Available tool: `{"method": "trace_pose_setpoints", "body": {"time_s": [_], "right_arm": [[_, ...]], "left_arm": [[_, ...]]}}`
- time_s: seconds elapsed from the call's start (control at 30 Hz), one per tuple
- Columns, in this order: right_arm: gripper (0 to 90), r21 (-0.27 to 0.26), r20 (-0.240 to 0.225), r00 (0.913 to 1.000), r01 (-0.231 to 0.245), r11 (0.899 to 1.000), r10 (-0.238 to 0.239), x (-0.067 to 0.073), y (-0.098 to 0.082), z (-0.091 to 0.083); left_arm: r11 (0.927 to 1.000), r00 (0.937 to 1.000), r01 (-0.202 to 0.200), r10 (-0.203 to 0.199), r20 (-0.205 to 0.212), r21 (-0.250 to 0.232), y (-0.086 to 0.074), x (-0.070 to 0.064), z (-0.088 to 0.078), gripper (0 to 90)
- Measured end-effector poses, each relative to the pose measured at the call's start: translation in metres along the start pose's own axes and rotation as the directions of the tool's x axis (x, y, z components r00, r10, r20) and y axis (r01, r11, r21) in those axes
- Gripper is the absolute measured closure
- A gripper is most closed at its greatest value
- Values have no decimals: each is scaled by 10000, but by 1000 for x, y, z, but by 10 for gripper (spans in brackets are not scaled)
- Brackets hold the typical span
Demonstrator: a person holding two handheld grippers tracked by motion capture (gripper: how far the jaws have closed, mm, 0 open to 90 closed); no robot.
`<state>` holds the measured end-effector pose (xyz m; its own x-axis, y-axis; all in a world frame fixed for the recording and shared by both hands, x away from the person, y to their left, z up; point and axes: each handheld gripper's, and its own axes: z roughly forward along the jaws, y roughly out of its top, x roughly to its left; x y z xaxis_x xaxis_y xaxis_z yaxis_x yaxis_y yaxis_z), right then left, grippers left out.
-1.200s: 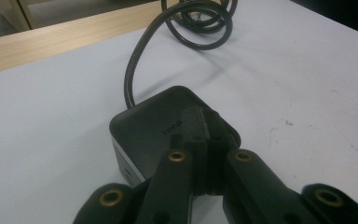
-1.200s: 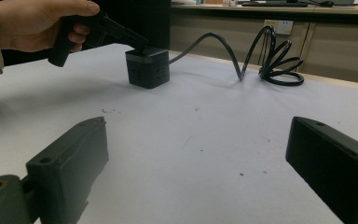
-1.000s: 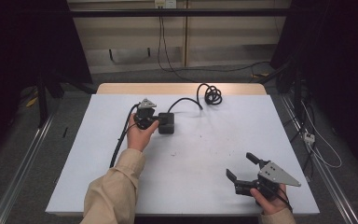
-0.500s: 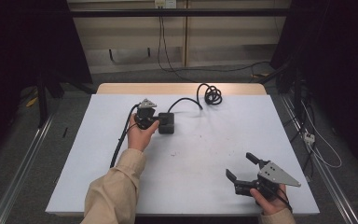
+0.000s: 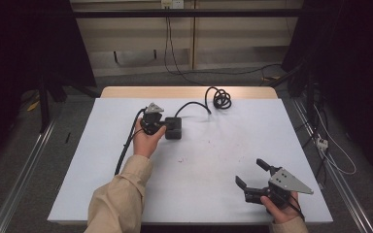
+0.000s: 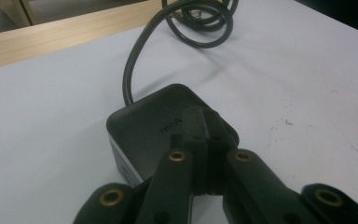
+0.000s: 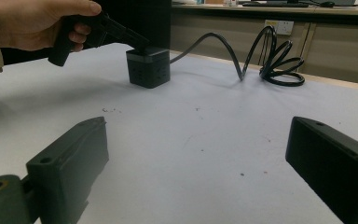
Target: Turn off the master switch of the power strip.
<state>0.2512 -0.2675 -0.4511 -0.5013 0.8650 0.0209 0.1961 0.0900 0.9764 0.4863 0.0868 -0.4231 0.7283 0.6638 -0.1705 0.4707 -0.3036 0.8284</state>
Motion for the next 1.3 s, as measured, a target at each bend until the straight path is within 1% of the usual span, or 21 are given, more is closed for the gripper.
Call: {"method": "trace_pose_setpoints", "body": {"time_s": [0.03, 0.13, 0.17, 0.2, 0.33, 0.37, 0.47, 0.67, 0.7, 0.73, 0.77, 0.8, 0.9, 0.97, 1.0, 1.07, 1.13, 1.17, 1.2, 1.23, 1.3], "right_arm": [[49, -3, -8, 10000, -7, 10000, 7, 0, 0, 0], [49, -24, 17, 10000, 0, 10000, 0, -1, 0, 0], [48, -22, 10, 10000, -6, 10000, 6, -1, 0, 0], [49, -7, 14, 10000, -8, 10000, 8, -1, 0, 0], [48, -17, 5, 10000, 5, 10000, -5, -1, 0, 0], [49, -7, 10, 10000, -2, 10000, 2, -1, 0, 0], [49, -7, 21, 10000, -20, 10000, 20, -1, 0, 0], [49, -7, -9, 10000, -30, 10000, 30, 0, 0, 1], [49, -10, 0, 10000, -24, 10000, 24, 0, 0, 1], [49, -15, -12, 10000, -27, 10000, 27, 0, 1, 0], [49, -49, 4, 10000, -16, 10000, 16, -1, 1, 0], [48, -59, 19, 10000, -27, 10000, 27, -1, 1, 0], [49, -67, 7, 10000, -36, 10000, 36, 0, 1, 1], [49, -23, -21, 10000, -37, 10000, 37, 0, 1, 1], [48, -27, -30, 10000, -43, 10000, 43, 0, 1, 1], [49, -61, -33, 10000, -9, 10000, 9, 0, 1, 2], [49, -69, -37, 10000, -3, 10000, 3, 0, 1, 2], [49, -58, -40, 10000, -23, 10000, 23, 1, 1, 2], [49, -42, -36, 10000, -21, 10000, 21, 1, 1, 2], [49, -46, -36, 10000, -21, 10000, 21, 1, 1, 2], [49, -44, -33, 10000, -18, 10000, 18, 0, 1, 2]], "left_arm": [[10000, 9999, 90, -90, 55, 9, -1, 1, 0, 900], [10000, 10000, 12, -12, -44, -48, 0, 0, 0, 900], [10000, 10000, 28, -28, -2, -71, 0, 1, 0, 900], [9999, 9999, 148, -148, 48, -31, -1, 0, 0, 900], [9999, 10000, 70, -70, 12, -111, -2, 0, 0, 900], [9999, 10000, -17, 17, -34, -102, -1, -1, 0, 900], [9999, 10000, 39, -40, -39, -105, -1, -1, 0, 900], [9996, 9997, 253, -252, 63, -154, -2, 0, 0, 900], [9988, 9994, 326, -321, 156, -352, -2, 1, 0, 900], [9985, 9989, 444, -438, 188, -313, -1, 1, -1, 900], [9987, 9990, 419, -414, 176, -299, -1, 1, -1, 900], [9991, 9995, 306, -306, 28, -280, 0, 1, -1, 900], [9985, 9988, 476, -474, 84, -260, 0, 0, -3, 900], [9987, 9990, 446, -445, 53, -227, -1, 2, -5, 900], [9977, 9982, 584, -579, 135, -344, -2, 3, -6, 899], [9976, 9980, 609, -603, 200, -318, -3, 4, -8, 872], [9960, 9968, 755, -742, 283, -473, -3, 4, -11, 834], [9975, 9979, 603, -594, 244, -380, -3, 5, -13, 808], [9967, 9974, 676, -663, 295, -450, -3, 4, -14, 766], [9975, 9977, 600, -587, 350, -377, -3, 4, -15, 716], [9973, 9973, 646, -634, 365, -342, -3, 2, -17, 633]]}}
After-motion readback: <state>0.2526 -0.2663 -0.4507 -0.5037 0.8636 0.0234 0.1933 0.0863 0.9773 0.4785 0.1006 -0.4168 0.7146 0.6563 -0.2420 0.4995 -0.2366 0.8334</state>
